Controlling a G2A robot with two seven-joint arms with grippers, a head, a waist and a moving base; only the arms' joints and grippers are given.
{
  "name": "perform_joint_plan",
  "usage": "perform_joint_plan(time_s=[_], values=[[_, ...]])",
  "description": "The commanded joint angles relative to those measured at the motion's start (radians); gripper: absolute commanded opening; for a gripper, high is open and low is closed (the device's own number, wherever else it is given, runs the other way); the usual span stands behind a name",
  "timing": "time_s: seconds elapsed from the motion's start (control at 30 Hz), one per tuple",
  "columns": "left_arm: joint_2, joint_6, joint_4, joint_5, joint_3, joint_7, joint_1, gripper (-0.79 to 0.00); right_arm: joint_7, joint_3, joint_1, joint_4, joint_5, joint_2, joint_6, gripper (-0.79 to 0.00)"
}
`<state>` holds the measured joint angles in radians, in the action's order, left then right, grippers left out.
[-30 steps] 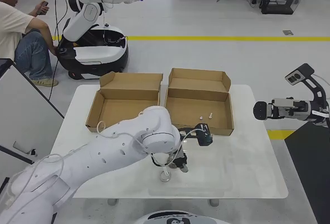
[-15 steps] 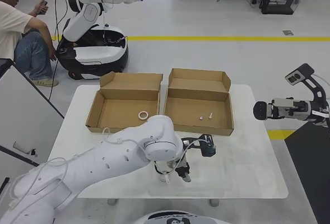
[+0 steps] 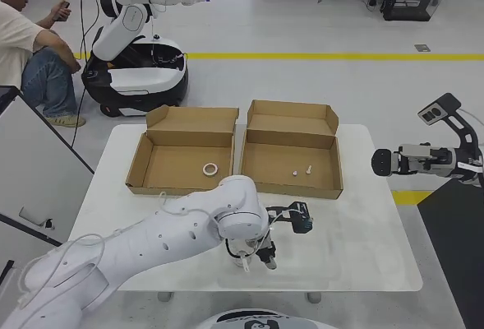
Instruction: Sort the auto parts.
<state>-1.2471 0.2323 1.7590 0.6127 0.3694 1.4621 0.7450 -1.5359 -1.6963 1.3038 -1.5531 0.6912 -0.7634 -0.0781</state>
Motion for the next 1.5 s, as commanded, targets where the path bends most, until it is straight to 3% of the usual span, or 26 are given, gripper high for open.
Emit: perform_joint_plan(time_s=[0.0, 0.17, 0.3, 0.57, 1.47], values=[[-0.002, -0.004, -0.015, 0.004, -0.001, -0.001, 0.001, 0.000, 0.000, 0.000, 0.000, 0.000, 0.000, 0.000, 0.000, 0.000], [-0.004, 0.005, -0.050, 0.001, -0.002, 0.009, 0.000, -0.006, 0.000, 0.000, 0.000, 0.000, 0.000, 0.000, 0.000, 0.000], [-0.005, 0.009, -0.058, -0.001, -0.001, 0.016, 0.000, -0.209, 0.000, 0.000, 0.000, 0.000, 0.000, 0.000, 0.000, 0.000], [-0.003, 0.007, -0.084, 0.022, 0.006, 0.006, 0.005, -0.345, 0.000, 0.000, 0.000, 0.000, 0.000, 0.000, 0.000, 0.000], [-0.008, -0.006, -0.134, 0.097, 0.009, -0.009, 0.034, -0.409, 0.000, 0.000, 0.000, 0.000, 0.000, 0.000, 0.000, 0.000]])
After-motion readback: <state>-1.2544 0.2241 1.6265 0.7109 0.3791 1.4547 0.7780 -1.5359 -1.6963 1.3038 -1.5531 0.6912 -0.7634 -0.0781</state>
